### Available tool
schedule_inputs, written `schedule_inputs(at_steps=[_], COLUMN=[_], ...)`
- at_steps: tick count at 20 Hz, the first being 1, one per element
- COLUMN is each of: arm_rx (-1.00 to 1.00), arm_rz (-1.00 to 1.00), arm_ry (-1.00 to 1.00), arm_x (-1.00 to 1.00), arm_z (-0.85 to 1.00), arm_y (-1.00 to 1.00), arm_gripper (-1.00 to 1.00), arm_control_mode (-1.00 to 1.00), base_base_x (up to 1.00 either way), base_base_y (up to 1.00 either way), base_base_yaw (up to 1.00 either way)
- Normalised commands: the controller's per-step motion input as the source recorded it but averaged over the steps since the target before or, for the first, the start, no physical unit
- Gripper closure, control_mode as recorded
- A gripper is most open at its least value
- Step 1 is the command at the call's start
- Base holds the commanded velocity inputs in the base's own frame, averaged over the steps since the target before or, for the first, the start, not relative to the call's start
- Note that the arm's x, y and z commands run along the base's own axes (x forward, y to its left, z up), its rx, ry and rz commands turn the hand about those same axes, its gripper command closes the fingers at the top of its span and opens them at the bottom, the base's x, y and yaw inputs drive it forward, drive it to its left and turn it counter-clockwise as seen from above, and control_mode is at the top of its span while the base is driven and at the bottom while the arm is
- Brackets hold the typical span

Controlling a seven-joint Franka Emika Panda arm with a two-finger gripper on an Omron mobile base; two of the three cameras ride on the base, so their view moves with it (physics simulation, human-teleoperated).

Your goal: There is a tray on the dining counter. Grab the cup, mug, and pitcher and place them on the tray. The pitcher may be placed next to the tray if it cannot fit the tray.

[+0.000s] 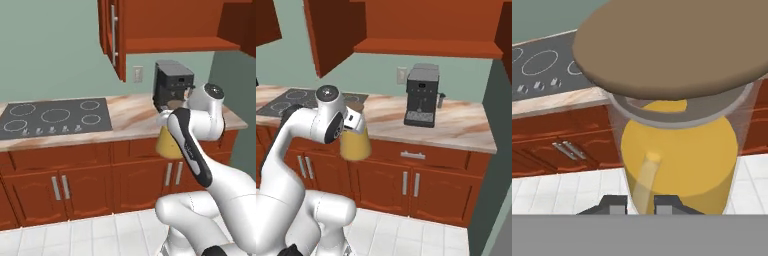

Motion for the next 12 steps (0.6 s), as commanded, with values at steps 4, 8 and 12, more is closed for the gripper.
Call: schedule_inputs(at_steps=[4,8,12], arm_rx=[0.00,0.00,0.00], arm_rz=[0.00,0.00,0.00], arm_ry=[0.00,0.00,0.00], arm_x=[0.00,0.00,0.00], arm_z=[0.00,0.00,0.00], arm_y=[0.00,0.00,0.00], arm_gripper=[1.00,1.00,1.00], arm_control_mode=[1.00,1.00,1.00], base_base_x=[-0.36,-0.01,0.00], base_base_y=[0.24,0.68,0.81], base_base_yaw=[0.39,0.75,0.81])
